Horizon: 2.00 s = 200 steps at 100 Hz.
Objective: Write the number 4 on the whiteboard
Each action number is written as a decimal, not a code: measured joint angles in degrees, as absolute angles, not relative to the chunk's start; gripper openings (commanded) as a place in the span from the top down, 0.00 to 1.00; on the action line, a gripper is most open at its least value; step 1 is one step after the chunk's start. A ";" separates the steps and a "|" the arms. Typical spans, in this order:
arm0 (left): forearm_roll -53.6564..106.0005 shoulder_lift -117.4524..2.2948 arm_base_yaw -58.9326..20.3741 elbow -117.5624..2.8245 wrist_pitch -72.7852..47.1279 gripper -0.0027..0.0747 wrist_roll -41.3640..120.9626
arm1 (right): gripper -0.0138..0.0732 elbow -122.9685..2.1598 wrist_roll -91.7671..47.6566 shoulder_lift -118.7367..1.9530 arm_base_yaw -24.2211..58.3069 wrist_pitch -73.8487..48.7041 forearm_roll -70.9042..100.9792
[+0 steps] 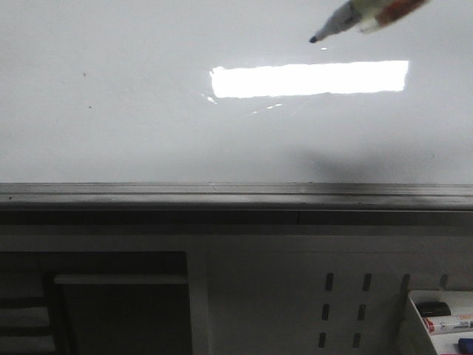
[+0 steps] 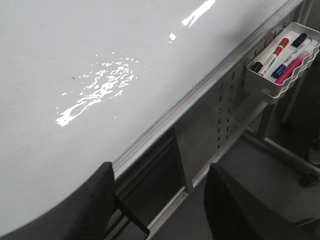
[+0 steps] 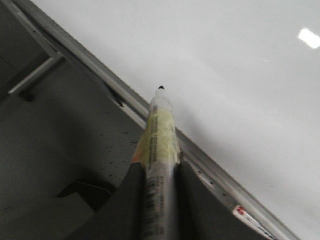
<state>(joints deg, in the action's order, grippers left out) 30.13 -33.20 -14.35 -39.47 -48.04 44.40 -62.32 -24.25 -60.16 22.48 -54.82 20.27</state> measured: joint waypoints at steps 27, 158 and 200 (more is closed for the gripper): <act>30.13 -33.20 -14.35 -39.47 -47.94 0.49 44.40 | 0.88 -65.52 -35.19 -68.82 18.33 -55.83 35.44; 30.21 -33.20 -14.35 -39.47 -46.30 0.49 44.40 | 0.88 -66.27 -29.82 -81.57 24.11 -43.92 27.79; 30.21 -33.20 -14.35 -39.47 -46.30 0.49 44.40 | 0.88 -66.27 -32.60 -73.63 24.58 -44.13 27.88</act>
